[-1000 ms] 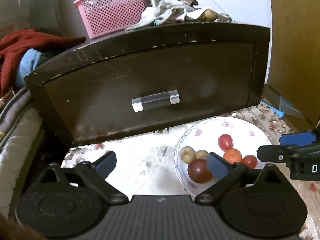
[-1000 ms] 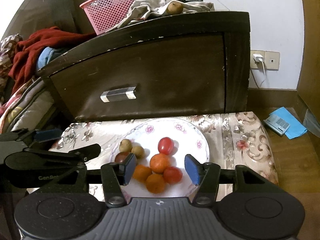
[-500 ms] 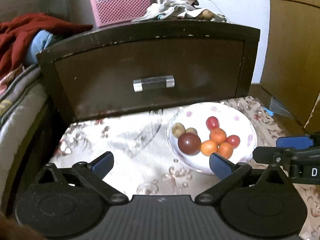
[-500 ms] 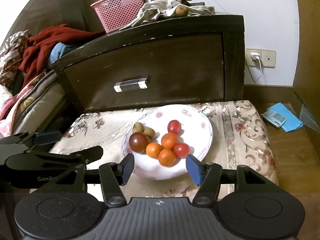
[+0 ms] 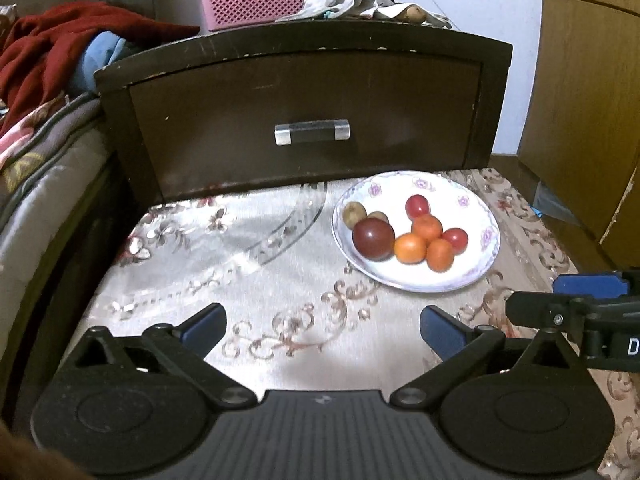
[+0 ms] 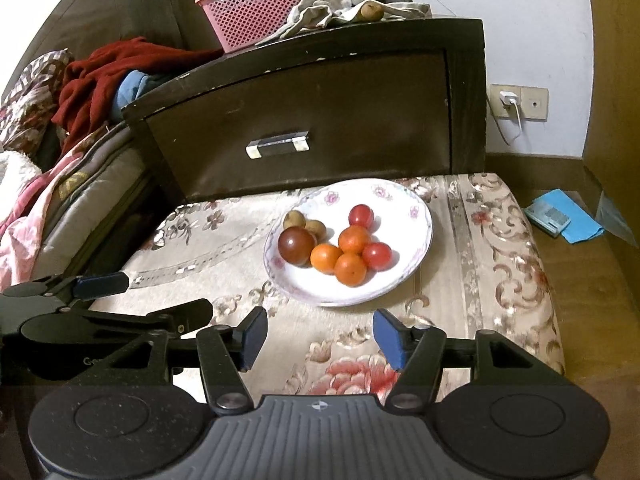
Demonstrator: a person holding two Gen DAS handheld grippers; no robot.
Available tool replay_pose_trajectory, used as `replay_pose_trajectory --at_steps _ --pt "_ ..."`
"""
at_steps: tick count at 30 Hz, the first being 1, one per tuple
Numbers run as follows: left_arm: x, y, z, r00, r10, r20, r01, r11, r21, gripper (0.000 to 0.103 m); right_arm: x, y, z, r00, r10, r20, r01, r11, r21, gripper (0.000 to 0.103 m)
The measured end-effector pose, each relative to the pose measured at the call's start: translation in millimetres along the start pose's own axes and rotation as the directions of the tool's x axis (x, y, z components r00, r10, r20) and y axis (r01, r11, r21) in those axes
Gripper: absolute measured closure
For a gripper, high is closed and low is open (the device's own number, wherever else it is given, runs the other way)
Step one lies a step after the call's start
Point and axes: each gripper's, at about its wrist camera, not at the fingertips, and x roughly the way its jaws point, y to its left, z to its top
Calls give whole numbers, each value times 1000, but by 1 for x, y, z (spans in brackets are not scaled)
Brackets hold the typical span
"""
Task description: Organize fruits
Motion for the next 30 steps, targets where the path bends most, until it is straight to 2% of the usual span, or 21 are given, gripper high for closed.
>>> replay_pose_trajectory --at_steps 7,18,23,30 --pt "-10 1 -14 999 -4 -39 4 1000 -6 0 -8 6 -13 1000 -20 -13 20 1000 -11 49" --pt "-27 1 -27 998 -30 -46 30 999 -19 0 -20 15 -29 999 -22 -26 22 1000 -14 47" --pt "-31 6 -33 998 -28 -54 25 998 -50 0 -25 20 -36 999 -26 -35 25 1000 -19 46" --pt "-40 4 -41 998 -24 -54 22 999 -37 0 -31 27 -44 999 -24 -42 22 999 -31 45"
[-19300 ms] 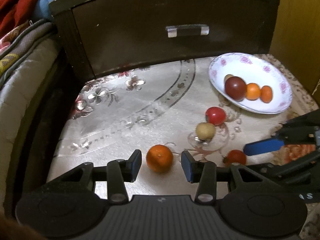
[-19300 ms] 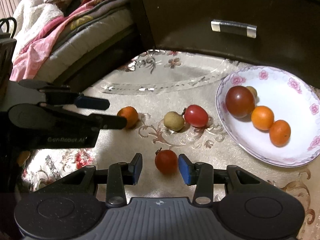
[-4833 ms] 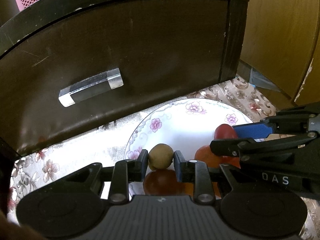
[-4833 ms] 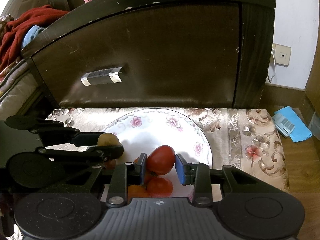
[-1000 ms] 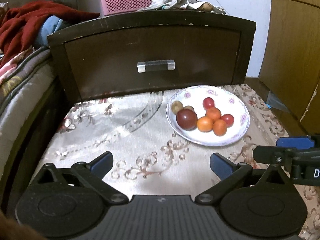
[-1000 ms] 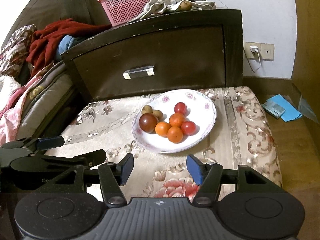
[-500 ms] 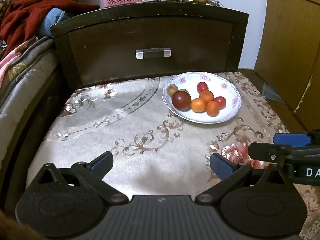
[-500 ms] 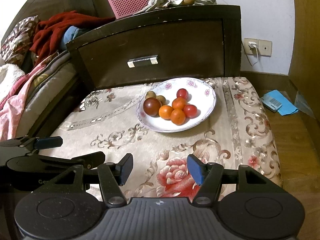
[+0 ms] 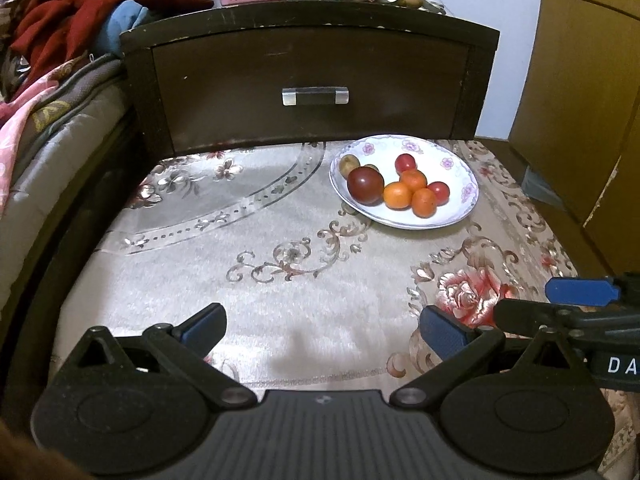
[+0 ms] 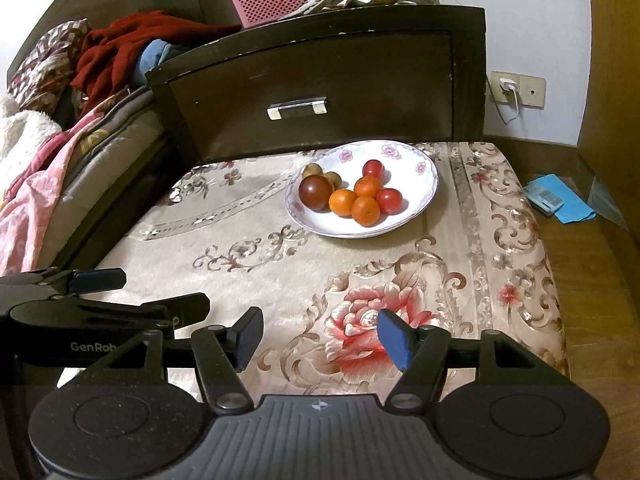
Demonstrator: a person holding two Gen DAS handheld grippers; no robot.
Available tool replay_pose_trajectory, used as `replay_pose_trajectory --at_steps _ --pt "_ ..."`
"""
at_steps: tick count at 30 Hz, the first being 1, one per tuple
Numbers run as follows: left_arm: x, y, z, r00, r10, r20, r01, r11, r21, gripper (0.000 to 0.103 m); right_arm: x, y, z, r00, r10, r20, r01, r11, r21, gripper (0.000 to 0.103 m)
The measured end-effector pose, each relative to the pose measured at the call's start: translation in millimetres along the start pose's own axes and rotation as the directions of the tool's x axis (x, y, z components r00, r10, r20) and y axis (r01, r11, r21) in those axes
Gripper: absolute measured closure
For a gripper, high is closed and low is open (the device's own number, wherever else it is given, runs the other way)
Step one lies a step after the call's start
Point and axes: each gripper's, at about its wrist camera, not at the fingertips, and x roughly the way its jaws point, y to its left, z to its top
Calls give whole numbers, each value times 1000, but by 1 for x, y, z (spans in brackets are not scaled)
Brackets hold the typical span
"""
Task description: Organize fruits
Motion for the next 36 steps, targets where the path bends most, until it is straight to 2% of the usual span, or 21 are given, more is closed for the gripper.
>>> replay_pose_trajectory --at_steps 23,36 --pt "-7 0 -15 1000 13 -22 -13 1000 13 0 -8 10 -13 1000 -2 -16 2 1000 -14 43" --pt "-7 -1 -15 1000 18 -22 -18 1000 12 0 -2 6 -16 998 -53 -46 53 999 -8 43"
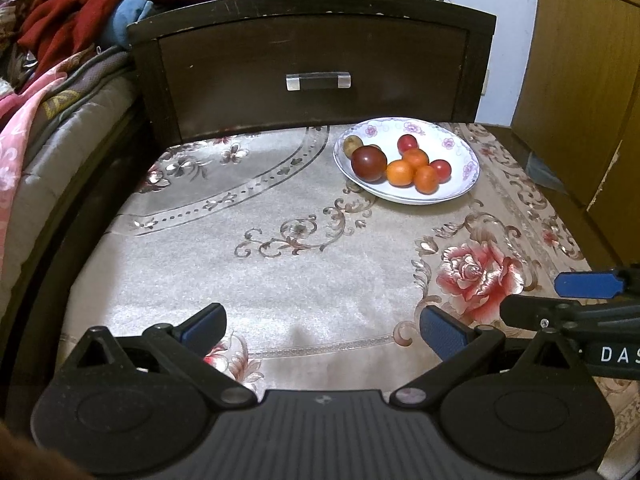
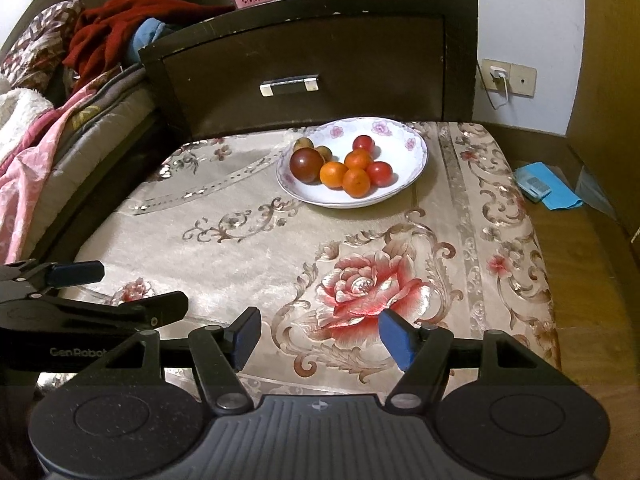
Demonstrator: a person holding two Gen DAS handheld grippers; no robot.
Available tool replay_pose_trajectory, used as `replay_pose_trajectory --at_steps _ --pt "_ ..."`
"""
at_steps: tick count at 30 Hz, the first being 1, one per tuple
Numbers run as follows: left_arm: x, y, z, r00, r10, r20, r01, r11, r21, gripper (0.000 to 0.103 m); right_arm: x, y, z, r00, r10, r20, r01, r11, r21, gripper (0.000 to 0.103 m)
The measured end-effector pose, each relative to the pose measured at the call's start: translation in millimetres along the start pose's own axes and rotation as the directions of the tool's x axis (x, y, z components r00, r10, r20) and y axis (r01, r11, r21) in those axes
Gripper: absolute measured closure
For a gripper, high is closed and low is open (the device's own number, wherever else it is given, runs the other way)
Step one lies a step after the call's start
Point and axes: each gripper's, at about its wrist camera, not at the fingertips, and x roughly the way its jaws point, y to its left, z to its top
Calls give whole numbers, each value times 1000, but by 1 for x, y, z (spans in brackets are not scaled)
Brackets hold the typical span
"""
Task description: Organize fruits
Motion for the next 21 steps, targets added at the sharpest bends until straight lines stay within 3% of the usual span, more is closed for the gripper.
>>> replay_pose_trajectory --at_steps 21 --pt "1 0 -1 1000 8 -5 -8 1000 1 0 3 3 -2 1000 6 -11 -5 1000 3 43"
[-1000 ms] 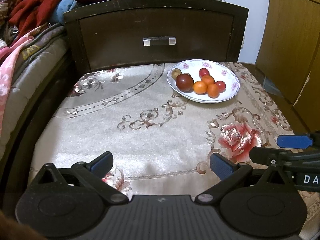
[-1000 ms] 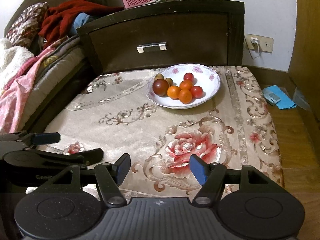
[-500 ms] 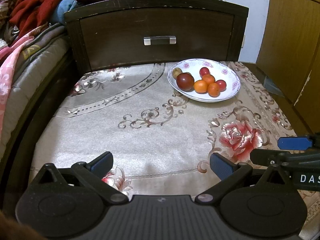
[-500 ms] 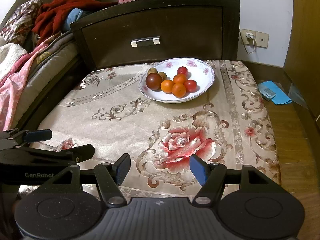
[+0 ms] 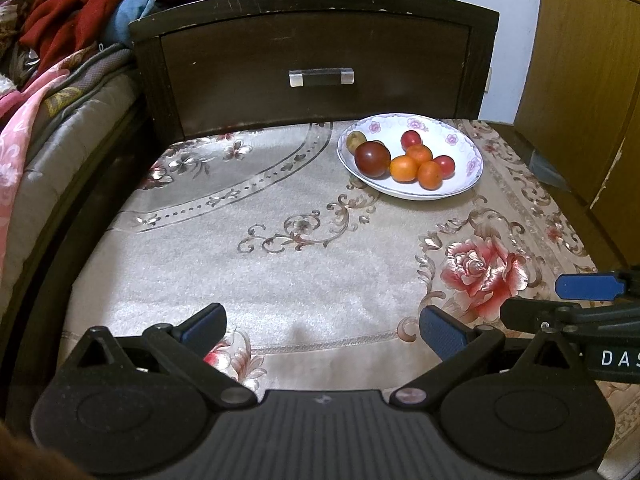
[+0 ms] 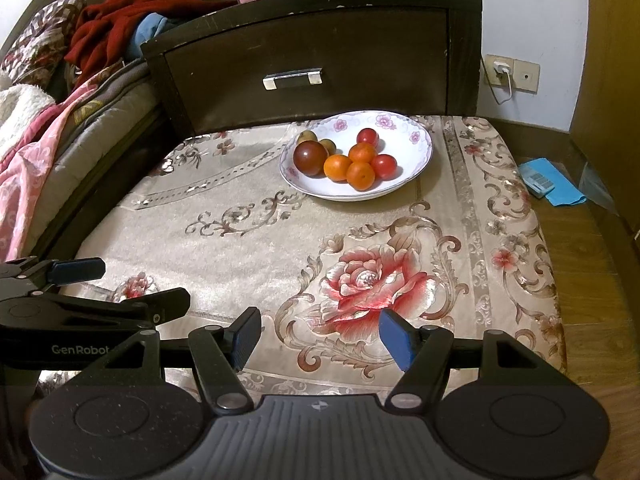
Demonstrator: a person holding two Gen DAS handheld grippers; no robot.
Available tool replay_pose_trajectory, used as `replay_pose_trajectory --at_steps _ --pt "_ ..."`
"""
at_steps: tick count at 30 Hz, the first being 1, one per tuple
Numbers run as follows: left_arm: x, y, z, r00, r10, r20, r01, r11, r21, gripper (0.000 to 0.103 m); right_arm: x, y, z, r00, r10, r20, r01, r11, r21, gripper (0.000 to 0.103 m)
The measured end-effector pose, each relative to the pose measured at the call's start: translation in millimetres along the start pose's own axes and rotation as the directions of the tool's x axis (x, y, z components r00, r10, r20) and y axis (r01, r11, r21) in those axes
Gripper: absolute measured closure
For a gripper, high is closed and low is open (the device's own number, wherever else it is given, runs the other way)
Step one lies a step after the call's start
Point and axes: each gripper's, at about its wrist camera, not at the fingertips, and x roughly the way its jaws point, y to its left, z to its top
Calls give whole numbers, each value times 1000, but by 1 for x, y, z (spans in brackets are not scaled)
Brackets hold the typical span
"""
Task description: Organize fruits
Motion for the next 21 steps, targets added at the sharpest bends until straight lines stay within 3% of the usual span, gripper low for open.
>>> replay_pose_trajectory --at_steps 21 --pt "-1 -1 -1 1000 9 6 -9 1000 13 0 4 1 -4 1000 4 -7 -4 1000 4 42"
